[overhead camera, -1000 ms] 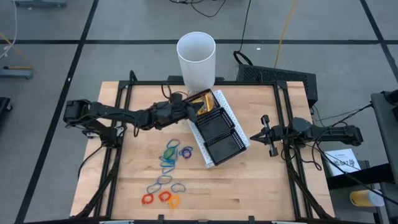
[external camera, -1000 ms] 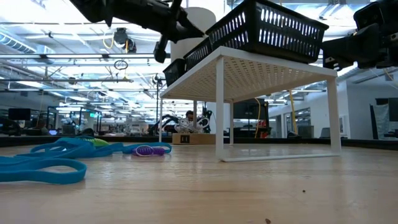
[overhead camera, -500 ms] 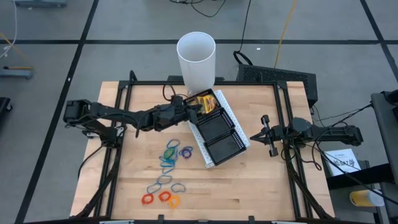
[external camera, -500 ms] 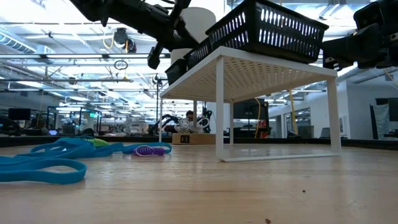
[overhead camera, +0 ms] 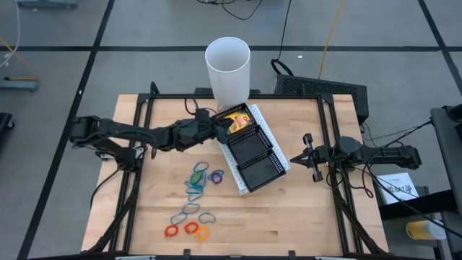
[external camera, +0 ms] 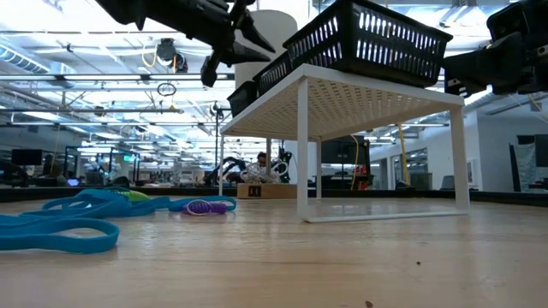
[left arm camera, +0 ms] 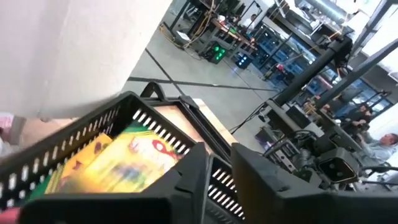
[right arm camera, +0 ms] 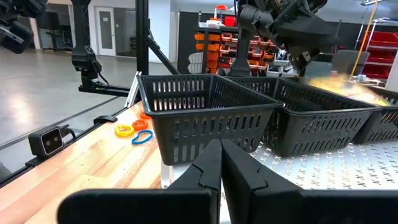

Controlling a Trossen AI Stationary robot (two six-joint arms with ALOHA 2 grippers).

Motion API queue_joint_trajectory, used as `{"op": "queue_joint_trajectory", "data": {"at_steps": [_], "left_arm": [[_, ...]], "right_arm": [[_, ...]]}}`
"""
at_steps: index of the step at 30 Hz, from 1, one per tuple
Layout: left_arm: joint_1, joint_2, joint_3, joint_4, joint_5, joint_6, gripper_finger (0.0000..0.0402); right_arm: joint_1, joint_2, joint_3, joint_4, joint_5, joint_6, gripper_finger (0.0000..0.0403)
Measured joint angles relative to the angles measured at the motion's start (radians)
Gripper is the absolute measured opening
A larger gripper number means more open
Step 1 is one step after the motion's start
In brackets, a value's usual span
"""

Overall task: Pick & Place Office Desk Supplies
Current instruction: Put the blue rubber band into the middle black bin on the shelf

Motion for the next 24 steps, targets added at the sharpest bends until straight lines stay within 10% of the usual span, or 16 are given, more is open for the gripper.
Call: {"op": "queue_joint_trajectory", "data": {"at_steps": [15, 24], "left_arm": [[-0.030, -0.254, 0.000, -0.190, 0.236, 0.189, 0.0134], [-0.308, -0.388, 0.000, -0.497, 0.006, 0.395, 0.0134]], "right_arm": [[0.000, 0.000, 0.000, 0.000, 0.000, 0.000, 0.0000], [0.000, 0.000, 0.000, 0.000, 0.000, 0.000, 0.0000]]}}
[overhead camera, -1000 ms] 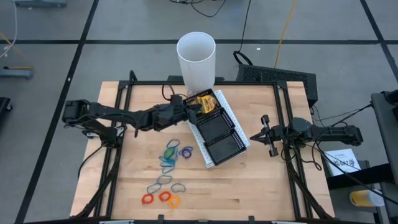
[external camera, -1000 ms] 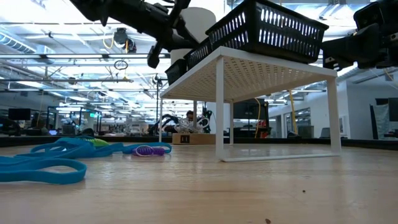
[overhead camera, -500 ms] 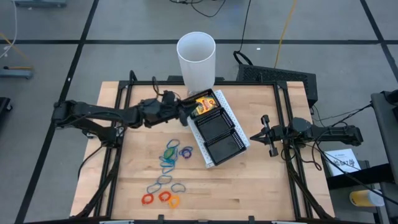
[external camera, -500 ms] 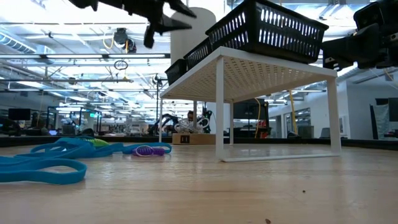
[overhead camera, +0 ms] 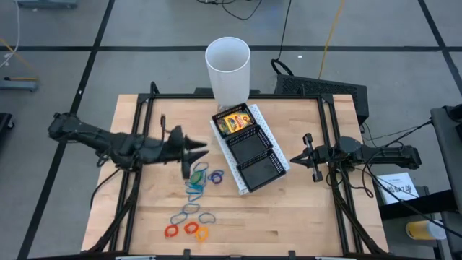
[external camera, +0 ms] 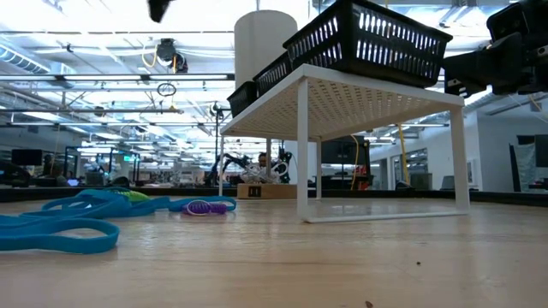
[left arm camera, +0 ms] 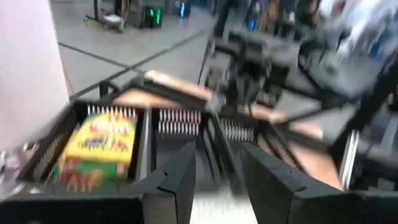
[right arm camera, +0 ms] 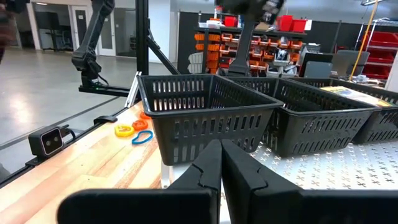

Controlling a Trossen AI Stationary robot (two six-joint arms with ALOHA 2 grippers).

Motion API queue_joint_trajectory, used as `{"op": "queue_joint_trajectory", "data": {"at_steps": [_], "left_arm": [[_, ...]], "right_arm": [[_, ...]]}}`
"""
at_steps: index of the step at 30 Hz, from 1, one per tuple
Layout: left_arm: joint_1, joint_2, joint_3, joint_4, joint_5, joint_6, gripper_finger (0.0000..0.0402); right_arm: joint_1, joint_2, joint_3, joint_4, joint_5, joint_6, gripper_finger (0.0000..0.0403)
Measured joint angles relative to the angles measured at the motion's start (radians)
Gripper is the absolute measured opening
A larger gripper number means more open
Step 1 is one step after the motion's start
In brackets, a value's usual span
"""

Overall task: Pick & Place Office Desk Supplies
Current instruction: Put the blue rubber band into the middle black bin on the shelf

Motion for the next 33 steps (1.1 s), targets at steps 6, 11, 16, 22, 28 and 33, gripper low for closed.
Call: {"op": "queue_joint_trajectory", "data": {"at_steps": [6, 11, 16, 22, 28, 33], "left_arm": [[-0.148, 0.013, 0.000, -0.311, -0.155, -0.260, 0.0134], [-0.186, 0.097, -0.002, -0.576, -0.116, -0.568, 0.0134], [-0.185, 0.233, -0.001, -0.687, -0.047, -0.690, 0.0134], [-0.165, 0.408, 0.000, -0.669, 0.054, -0.622, 0.0134], [-0.128, 0.531, 0.000, -0.651, 0.132, -0.635, 0.0134], [-0.087, 0.573, 0.000, -0.651, 0.178, -0.657, 0.0134]], "right_arm": [[0.000, 0.000, 0.000, 0.000, 0.000, 0.000, 0.0000], [0.000, 0.000, 0.000, 0.000, 0.000, 0.000, 0.0000], [0.000, 0.000, 0.000, 0.000, 0.000, 0.000, 0.0000], [0.000, 0.000, 0.000, 0.000, 0.000, 0.000, 0.0000], [0.000, 0.000, 0.000, 0.000, 0.000, 0.000, 0.0000], [0.000, 0.000, 0.000, 0.000, 0.000, 0.000, 0.0000]]}}
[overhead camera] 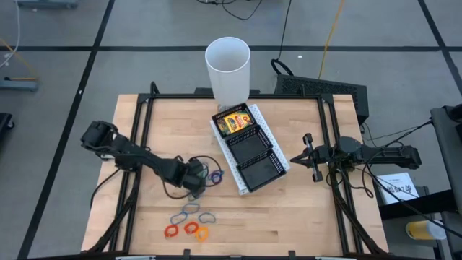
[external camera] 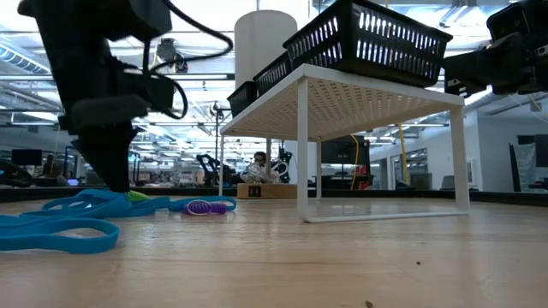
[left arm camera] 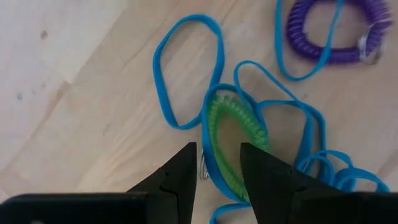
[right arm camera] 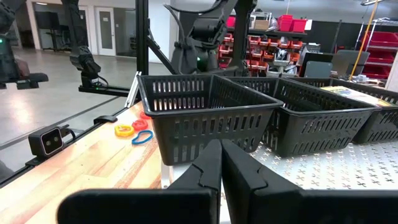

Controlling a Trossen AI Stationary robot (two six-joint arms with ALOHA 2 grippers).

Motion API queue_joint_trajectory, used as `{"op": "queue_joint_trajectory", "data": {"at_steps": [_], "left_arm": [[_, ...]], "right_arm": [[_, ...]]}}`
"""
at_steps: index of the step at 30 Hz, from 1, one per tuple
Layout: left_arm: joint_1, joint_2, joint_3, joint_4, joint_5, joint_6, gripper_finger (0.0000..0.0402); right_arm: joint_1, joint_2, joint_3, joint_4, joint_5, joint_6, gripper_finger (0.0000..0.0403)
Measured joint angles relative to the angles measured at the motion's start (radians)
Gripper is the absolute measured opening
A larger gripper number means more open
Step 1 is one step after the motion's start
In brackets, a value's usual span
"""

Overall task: Pick & Place Office Desk Supplies
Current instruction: Put the blue rubber band into the middle black bin on the shelf

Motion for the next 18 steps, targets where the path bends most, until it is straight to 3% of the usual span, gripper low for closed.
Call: {"op": "queue_joint_trajectory", "data": {"at_steps": [6, 13, 18], "left_arm": [[0.034, -0.001, 0.000, -0.003, 0.061, -0.022, 0.0117], [0.058, -0.006, 0.000, -0.006, 0.091, -0.027, 0.0012], [0.054, -0.047, 0.000, -0.033, 0.055, -0.058, 0.0007]], "right_arm": [[0.000, 0.000, 0.000, 0.000, 0.000, 0.000, 0.0000], [0.000, 0.000, 0.000, 0.000, 0.000, 0.000, 0.0000], [0.000, 0.000, 0.000, 0.000, 0.000, 0.000, 0.0000]]}}
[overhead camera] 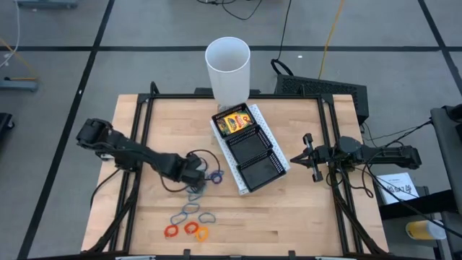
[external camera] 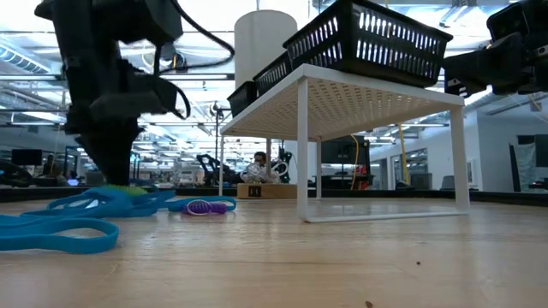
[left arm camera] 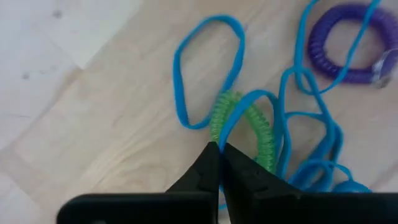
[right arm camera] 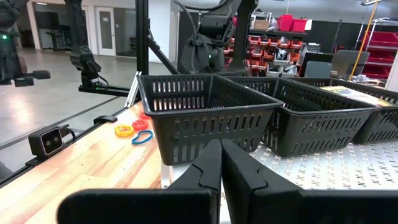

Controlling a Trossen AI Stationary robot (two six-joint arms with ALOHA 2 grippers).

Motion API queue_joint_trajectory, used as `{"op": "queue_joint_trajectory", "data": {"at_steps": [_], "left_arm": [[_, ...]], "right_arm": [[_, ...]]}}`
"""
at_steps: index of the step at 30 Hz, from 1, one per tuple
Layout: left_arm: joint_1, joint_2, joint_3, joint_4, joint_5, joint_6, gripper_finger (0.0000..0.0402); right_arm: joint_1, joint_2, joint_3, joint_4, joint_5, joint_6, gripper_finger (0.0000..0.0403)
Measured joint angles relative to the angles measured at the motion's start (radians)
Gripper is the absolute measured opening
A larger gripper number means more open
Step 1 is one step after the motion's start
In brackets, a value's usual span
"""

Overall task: Pick & Place Office Desk Supplies
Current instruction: Put the blue rubber band into the middle black bin on the shelf

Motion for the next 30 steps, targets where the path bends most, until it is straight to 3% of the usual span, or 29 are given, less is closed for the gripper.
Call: {"op": "queue_joint_trajectory", "data": {"at_steps": [5, 9, 14, 16, 20, 26, 30], "left_arm": [[-0.024, -0.101, 0.000, -0.043, -0.078, -0.026, 0.0006], [-0.051, -0.201, 0.000, -0.067, -0.204, -0.040, 0.0006], [-0.113, -0.293, 0.001, 0.040, -0.319, 0.161, 0.0004], [-0.122, -0.322, 0.003, -0.008, -0.339, 0.119, 0.0004], [-0.113, -0.312, -0.001, -0.149, -0.254, -0.015, 0.0006], [-0.121, -0.239, 0.001, -0.084, -0.207, -0.033, 0.0016], [-0.124, -0.135, 0.001, -0.021, -0.149, 0.047, 0.0023]], "right_arm": [[0.000, 0.000, 0.000, 0.000, 0.000, 0.000, 0.0000], [0.000, 0.000, 0.000, 0.000, 0.000, 0.000, 0.0000], [0.000, 0.000, 0.000, 0.000, 0.000, 0.000, 0.0000], [0.000, 0.000, 0.000, 0.000, 0.000, 0.000, 0.0000], [0.000, 0.000, 0.000, 0.000, 0.000, 0.000, 0.0000], [0.000, 0.000, 0.000, 0.000, 0.000, 0.000, 0.0000], [0.000, 0.000, 0.000, 0.000, 0.000, 0.000, 0.0000]]}}
